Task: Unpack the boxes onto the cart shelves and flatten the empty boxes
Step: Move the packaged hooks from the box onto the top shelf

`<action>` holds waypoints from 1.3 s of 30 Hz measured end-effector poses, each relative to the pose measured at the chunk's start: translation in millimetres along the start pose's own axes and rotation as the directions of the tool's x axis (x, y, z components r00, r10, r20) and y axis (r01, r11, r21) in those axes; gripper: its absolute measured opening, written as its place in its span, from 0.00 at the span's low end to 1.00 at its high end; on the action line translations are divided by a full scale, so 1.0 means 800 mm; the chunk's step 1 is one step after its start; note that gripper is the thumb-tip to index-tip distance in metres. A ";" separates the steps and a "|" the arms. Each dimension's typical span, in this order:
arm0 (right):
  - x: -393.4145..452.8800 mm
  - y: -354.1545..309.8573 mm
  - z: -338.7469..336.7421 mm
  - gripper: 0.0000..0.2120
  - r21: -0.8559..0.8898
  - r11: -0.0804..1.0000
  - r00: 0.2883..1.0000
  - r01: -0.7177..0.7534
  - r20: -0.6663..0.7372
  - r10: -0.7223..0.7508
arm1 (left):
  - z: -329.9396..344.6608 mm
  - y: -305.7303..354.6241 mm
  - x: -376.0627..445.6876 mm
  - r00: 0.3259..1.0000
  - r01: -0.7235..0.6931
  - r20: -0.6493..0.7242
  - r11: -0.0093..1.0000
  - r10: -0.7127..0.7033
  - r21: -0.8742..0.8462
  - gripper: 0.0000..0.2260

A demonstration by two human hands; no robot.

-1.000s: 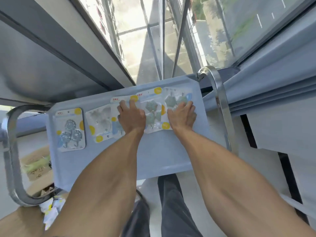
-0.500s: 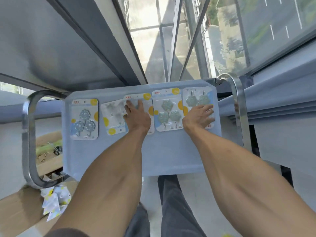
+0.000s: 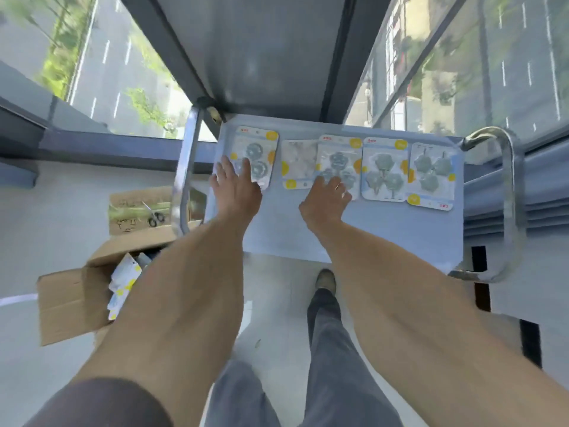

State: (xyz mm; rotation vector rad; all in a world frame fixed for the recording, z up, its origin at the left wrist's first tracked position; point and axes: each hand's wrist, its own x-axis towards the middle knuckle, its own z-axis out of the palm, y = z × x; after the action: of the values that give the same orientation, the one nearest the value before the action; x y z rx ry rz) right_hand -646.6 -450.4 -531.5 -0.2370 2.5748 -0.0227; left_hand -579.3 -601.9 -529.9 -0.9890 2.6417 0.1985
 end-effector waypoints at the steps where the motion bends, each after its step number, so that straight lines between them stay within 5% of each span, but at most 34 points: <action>1: -0.026 -0.027 0.004 0.25 0.015 0.999 0.999 0.031 -0.015 -0.031 | -0.015 -0.032 -0.004 0.999 -0.016 -0.040 1.000 0.016 -0.003 0.25; 7: -0.168 -0.200 0.014 0.21 0.191 0.965 0.971 0.181 -0.193 -0.144 | -0.090 -0.249 -0.063 0.982 0.015 -0.188 0.997 -0.028 -0.071 0.22; 12: -0.266 -0.388 0.044 0.16 0.287 0.883 0.910 0.372 -0.297 -0.288 | -0.090 -0.484 -0.126 0.951 0.286 -0.090 0.951 -0.296 -0.115 0.19; 17: -0.299 -0.504 0.165 0.11 0.235 0.878 0.906 0.417 -0.030 -0.422 | -0.017 -0.633 -0.149 0.876 0.480 0.131 0.864 -0.464 -0.149 0.18; 22: -0.290 -0.544 0.340 0.10 0.118 0.897 0.823 0.425 0.362 -0.437 | 0.111 -0.725 -0.141 0.812 0.556 0.296 0.820 -0.502 -0.134 0.15; 27: -0.255 -0.532 0.515 0.14 0.023 0.895 0.773 0.446 0.493 -0.398 | 0.284 -0.763 -0.108 0.779 0.575 0.433 0.793 -0.455 -0.202 0.15; 34: -0.211 -0.538 0.693 0.09 -0.077 0.930 0.786 0.359 0.562 -0.257 | 0.461 -0.819 -0.066 0.696 0.510 0.621 0.857 -0.361 -0.073 0.16; 39: -0.173 -0.590 0.758 0.07 -0.070 0.944 0.836 0.324 0.488 -0.250 | 0.522 -0.836 -0.028 0.752 0.382 0.592 0.924 -0.290 -0.032 0.15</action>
State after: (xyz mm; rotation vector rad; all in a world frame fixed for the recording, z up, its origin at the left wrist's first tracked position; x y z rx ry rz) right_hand -133.8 -871.7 -943.6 -0.6097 2.0314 0.1073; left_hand -21.7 -992.4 -929.2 -1.2063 1.8767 0.5313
